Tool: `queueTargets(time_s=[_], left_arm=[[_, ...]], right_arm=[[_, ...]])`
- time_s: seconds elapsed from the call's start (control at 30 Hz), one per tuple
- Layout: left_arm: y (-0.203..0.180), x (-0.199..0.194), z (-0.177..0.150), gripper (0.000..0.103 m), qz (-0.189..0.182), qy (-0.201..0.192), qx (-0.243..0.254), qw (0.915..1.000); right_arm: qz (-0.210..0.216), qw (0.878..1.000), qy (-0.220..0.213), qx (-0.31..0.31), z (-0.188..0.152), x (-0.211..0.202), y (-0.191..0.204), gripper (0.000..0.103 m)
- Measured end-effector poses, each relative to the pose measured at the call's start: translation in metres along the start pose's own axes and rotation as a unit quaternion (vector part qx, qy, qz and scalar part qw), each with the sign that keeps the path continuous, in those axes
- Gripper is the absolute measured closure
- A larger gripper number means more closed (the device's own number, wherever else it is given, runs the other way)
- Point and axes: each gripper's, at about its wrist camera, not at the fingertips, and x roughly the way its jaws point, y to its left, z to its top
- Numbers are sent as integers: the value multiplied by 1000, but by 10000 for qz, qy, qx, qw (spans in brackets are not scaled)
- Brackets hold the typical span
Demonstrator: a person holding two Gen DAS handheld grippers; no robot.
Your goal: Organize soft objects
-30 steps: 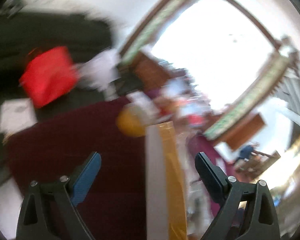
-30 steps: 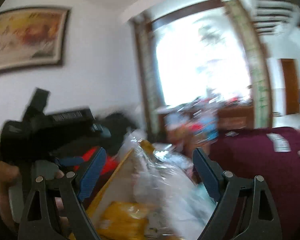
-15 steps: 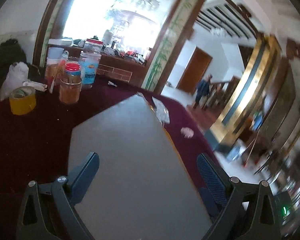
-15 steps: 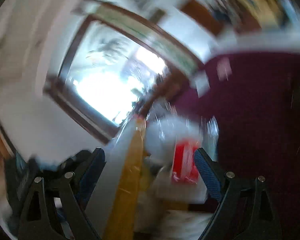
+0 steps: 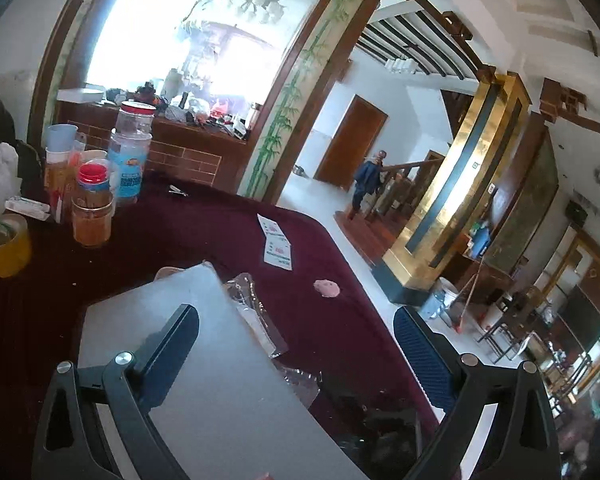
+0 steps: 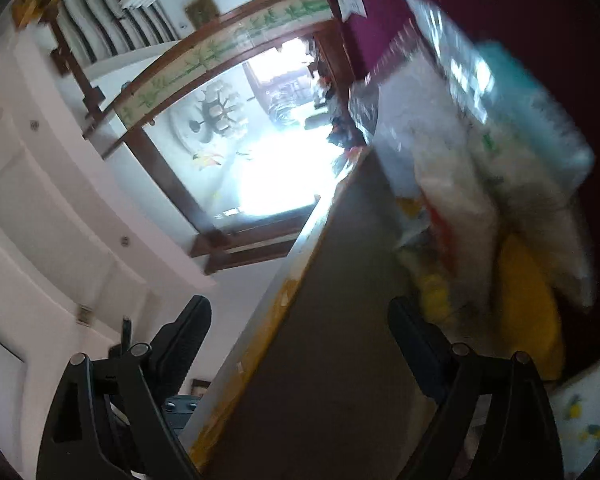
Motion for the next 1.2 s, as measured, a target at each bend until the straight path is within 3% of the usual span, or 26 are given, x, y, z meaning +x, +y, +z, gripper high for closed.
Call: queueTargets(time_s=[0.1,0.2,0.23,0.3,0.37,0.43,0.53,0.57,0.6,0.63,0.7,0.8,0.83,0.9,0.97,1.03,1.07,1.13,1.2], left_arm=[[5,-18,2,4,-30,-263,-43,9996],[27,-47,2,4,-3,-640,-441,9970],[38,-60,5,4,8,-815,-595,9949],[68,-108,6,4,-35,-1534,-1183,9811],[99,-152,1,2,-18,-2150,-1661,9624],[130,-186,-11,1,329,-2649,-1961,9435],[184,-223,-37,1,840,-2830,-2658,9177],[201,-233,-48,1,1201,-2872,-2860,9063],[217,-242,-58,1,1532,-2897,-2981,8965],[228,-247,-65,1,1761,-2892,-3031,8908],[260,-256,-80,1,2446,-2730,-3273,8709],[299,-258,-95,1,2864,-2646,-3647,8455],[311,-257,-101,1,3163,-2571,-3696,8350],[328,-242,-104,1,3581,-2192,-3600,8331],[334,-228,-107,2,3899,-1712,-3385,8391],[332,-221,-101,6,4085,-1337,-2988,8521],[325,-224,-99,6,4206,-1309,-2766,8541],[292,-231,-96,5,4497,-1534,-2183,8524],[261,-233,-92,4,4332,-1432,-1790,8717]], right_arm=[[-101,9993,210,-299,-8,21,13,19],[-501,9929,616,-887,-27,55,41,33],[-530,9882,854,-1156,-39,72,53,33],[-727,9703,1399,-1836,-73,105,79,32],[-1364,9274,1763,-3004,-120,142,108,32],[-1736,8553,2182,-4368,-186,177,117,29],[-2373,7749,2858,-5114,-252,217,80,28],[-2578,7365,3081,-5442,-277,229,61,28],[-2632,7117,3305,-5611,-294,232,40,28],[-2665,6960,3485,-5684,-307,239,24,28],[-2924,6840,3507,-5689,-312,244,-2,28],[-3424,6916,3088,-5560,-292,237,-14,28],[-3534,6945,2899,-5557,-284,221,-10,28],[-3814,6785,2443,-5784,-264,193,6,28],[-4168,6450,2035,-6074,-247,168,19,28],[-4632,6069,1736,-6221,-220,140,24,29],[-4861,5972,1632,-6167,-203,126,27,29],[-5198,5953,1468,-5949,-172,101,33,29],[-5452,6126,1378,-5555,-142,77,35,29]])
